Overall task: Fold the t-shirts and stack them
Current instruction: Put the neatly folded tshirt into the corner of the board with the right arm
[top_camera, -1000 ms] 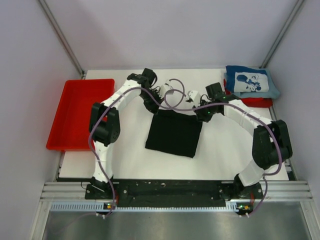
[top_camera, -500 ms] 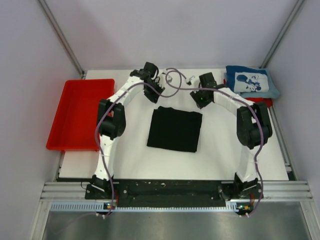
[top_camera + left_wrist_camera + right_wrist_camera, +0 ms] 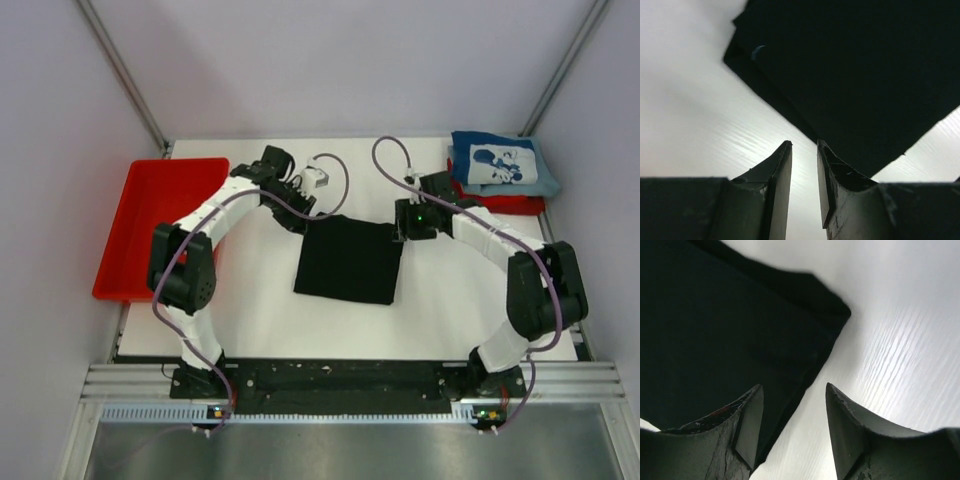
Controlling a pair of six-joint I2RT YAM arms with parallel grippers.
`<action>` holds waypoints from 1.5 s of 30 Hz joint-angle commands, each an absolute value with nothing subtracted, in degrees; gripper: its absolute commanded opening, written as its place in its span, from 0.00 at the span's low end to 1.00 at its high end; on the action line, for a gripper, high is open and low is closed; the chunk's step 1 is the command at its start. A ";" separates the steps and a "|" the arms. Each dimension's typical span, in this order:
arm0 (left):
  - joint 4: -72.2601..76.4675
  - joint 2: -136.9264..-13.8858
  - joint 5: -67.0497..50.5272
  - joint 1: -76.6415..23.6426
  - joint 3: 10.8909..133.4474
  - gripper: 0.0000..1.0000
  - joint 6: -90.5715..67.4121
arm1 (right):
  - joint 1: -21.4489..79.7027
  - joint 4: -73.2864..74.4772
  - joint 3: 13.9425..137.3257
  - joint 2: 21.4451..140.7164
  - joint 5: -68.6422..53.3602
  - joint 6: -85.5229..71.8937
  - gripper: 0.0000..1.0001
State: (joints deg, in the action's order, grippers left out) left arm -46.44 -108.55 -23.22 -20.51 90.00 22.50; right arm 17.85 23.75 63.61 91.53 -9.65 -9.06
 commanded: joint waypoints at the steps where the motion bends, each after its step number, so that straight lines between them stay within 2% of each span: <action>1: -41.49 -104.76 -29.00 -23.20 83.60 0.31 21.00 | 15.56 19.52 57.93 92.98 -13.70 -18.62 0.53; 6: -41.57 -109.15 -28.39 -24.17 82.00 0.29 21.62 | 13.89 13.99 54.41 97.29 -19.94 -22.32 0.54; 10: -42.18 -114.24 -26.20 -24.17 83.49 0.28 22.15 | 13.71 8.02 52.91 101.77 -28.19 -25.65 0.50; 14: -42.45 -116.80 -22.95 -23.91 84.81 0.27 22.94 | 11.52 -1.82 49.67 102.92 -33.56 -30.92 0.37; 19: -42.36 -118.12 -22.06 -23.73 85.52 0.26 23.20 | 8.96 -10.89 49.30 104.76 -42.44 -36.38 0.00; 24: -44.11 -116.90 -23.63 -23.38 86.92 0.26 23.38 | 8.96 -6.00 53.07 103.19 -41.85 -32.01 0.00; 26: -45.08 -114.27 -24.17 -23.29 87.80 0.31 23.64 | 8.96 2.32 56.67 102.48 -39.39 -27.62 0.00; 28: -45.61 -110.94 -24.17 -23.03 88.68 0.40 23.99 | 8.96 8.84 60.80 102.39 -36.75 -23.40 0.00; 30: -46.93 -108.47 -24.26 -22.42 89.73 0.67 24.52 | 8.96 14.73 65.02 102.65 -33.85 -18.83 0.00; 31: -47.89 -107.41 -24.34 -22.06 90.43 0.98 24.87 | 8.96 18.16 67.39 103.09 -32.18 -16.72 0.00; 39: -49.22 -99.15 -20.84 -16.71 89.74 0.99 27.16 | 8.88 41.64 91.38 108.45 -17.17 2.61 0.00; 45: -49.75 -98.35 -20.21 -14.15 89.12 0.99 27.95 | 8.17 51.41 107.38 113.90 -4.59 13.51 0.00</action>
